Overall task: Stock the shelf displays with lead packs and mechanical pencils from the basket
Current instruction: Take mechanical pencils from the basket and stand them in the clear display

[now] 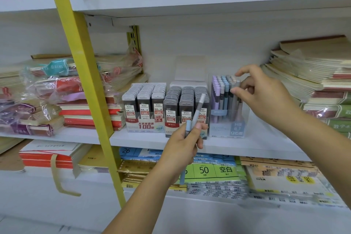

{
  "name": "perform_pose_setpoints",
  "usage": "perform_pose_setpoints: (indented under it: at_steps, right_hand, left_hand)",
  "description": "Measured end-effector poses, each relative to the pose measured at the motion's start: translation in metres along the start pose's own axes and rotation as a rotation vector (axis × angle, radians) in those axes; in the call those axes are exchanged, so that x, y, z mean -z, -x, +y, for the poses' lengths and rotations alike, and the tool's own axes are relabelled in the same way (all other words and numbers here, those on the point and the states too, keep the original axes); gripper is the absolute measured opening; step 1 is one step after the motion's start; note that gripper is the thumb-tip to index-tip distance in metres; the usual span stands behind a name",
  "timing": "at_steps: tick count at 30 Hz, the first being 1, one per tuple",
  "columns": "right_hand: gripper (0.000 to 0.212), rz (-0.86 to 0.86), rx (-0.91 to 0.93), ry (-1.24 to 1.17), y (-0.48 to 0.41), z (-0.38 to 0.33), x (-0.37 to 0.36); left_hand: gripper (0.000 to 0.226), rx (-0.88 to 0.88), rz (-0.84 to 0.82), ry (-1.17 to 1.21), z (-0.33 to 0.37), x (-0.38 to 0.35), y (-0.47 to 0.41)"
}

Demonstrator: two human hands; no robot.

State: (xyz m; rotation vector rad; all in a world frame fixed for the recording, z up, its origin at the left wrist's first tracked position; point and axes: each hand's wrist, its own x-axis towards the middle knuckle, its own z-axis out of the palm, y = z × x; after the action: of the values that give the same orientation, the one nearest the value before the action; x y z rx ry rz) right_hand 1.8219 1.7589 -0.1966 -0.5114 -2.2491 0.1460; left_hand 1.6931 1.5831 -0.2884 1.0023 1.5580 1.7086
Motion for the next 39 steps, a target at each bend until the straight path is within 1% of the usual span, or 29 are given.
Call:
perform_pose_setpoints:
  at_steps: [2,4,6,8,11,13,16,17,18,20,21,22,24,27,29,31,33,35,39]
  right_hand:
    - [0.026,0.057,0.027,0.051,-0.001,0.001,-0.003]
    - [0.026,0.115,0.066,0.182,-0.003,0.002,-0.007]
    - [0.028,0.129,0.048,0.26,-0.005,0.003,-0.01]
    - [0.026,0.108,0.012,0.302,-0.004,0.006,-0.015]
    - [0.02,0.067,-0.071,0.27,-0.001,0.007,-0.016]
    - [0.021,0.115,-0.069,0.216,0.005,0.003,-0.013]
    - [0.021,0.26,0.053,0.065,0.02,-0.014,-0.007]
    - [0.02,0.24,0.052,-0.054,0.025,-0.022,-0.006]
    - [0.02,0.163,0.009,-0.218,0.029,-0.032,-0.005]
    - [0.024,-0.06,-0.132,-0.588,0.033,-0.048,-0.006]
    - [0.026,-0.131,-0.183,-0.721,0.034,-0.053,-0.008]
    - [0.026,-0.154,-0.208,-0.799,0.035,-0.055,-0.009]
    - [0.021,-0.126,-0.208,-0.862,0.036,-0.057,-0.009]
    - [0.018,-0.001,-0.182,-0.915,0.039,-0.055,-0.008]
    - [0.02,0.15,-0.181,-0.92,0.036,-0.05,-0.001]
    - [0.022,0.295,-0.152,-0.888,0.029,-0.044,0.01]
    - [0.024,0.376,-0.082,-0.801,0.022,-0.038,0.02]
    - [0.025,0.371,-0.034,-0.674,0.017,-0.033,0.024]
    - [0.021,0.243,0.01,-0.361,0.012,-0.026,0.014]
  left_hand:
    - [0.025,-0.003,-0.003,0.008,0.001,0.0,0.0]
    - [0.026,-0.009,-0.007,0.011,0.002,0.001,0.0]
    - [0.026,-0.014,-0.004,0.002,0.003,0.002,0.001]
    - [0.026,-0.019,-0.006,-0.006,0.004,0.002,0.002]
    - [0.026,-0.022,-0.015,-0.005,0.006,0.003,0.003]
    - [0.025,-0.028,-0.021,-0.01,0.007,0.004,0.003]
    - [0.025,-0.046,-0.061,-0.028,0.011,0.002,0.005]
    - [0.024,-0.051,-0.079,-0.032,0.012,0.001,0.005]
    - [0.024,-0.055,-0.094,-0.033,0.013,-0.001,0.006]
    - [0.023,-0.059,-0.119,-0.034,0.014,-0.006,0.007]
    - [0.023,-0.058,-0.131,-0.04,0.014,-0.008,0.007]
    - [0.023,-0.056,-0.142,-0.047,0.014,-0.01,0.008]
    - [0.022,-0.051,-0.156,-0.057,0.014,-0.011,0.009]
    - [0.022,-0.06,-0.165,-0.056,0.015,-0.009,0.01]
    - [0.024,-0.082,-0.158,-0.059,0.016,-0.007,0.008]
    - [0.023,-0.089,-0.115,-0.066,0.014,-0.004,0.007]
    - [0.02,-0.07,-0.073,-0.078,0.011,-0.001,0.005]
    - [0.014,-0.03,-0.059,-0.064,0.008,0.0,0.003]
    - [0.023,0.03,-0.072,0.026,0.005,0.001,-0.001]
